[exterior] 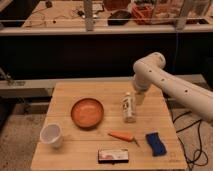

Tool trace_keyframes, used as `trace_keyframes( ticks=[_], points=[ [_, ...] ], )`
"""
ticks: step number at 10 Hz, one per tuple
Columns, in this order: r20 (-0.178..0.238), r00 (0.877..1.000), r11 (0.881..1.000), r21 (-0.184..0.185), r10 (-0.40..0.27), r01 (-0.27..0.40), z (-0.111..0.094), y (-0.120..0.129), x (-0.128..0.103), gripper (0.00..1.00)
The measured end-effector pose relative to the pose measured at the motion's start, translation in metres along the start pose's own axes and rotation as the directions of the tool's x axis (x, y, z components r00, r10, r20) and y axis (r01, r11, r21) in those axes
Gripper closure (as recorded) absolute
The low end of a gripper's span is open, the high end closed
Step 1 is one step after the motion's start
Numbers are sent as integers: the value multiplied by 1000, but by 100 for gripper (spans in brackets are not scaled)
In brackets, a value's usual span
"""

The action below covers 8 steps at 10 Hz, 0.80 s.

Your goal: Move the arm in a circular motion

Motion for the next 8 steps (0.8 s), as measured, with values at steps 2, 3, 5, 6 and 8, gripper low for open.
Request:
trace_keyframes(
  ticks=[2,3,5,6,8],
  points=[
    [14,1000,1000,-1,25,-25,0,5,21,20],
    [15,999,999,-1,33,-33,-1,7,28,20],
    [13,999,999,-2,50,-50,-3,15,51,20],
    [12,998,998,-6,64,-64,-4,22,61,20],
    [17,996,996,-14,84,-84,-4,35,68,20]
  ],
)
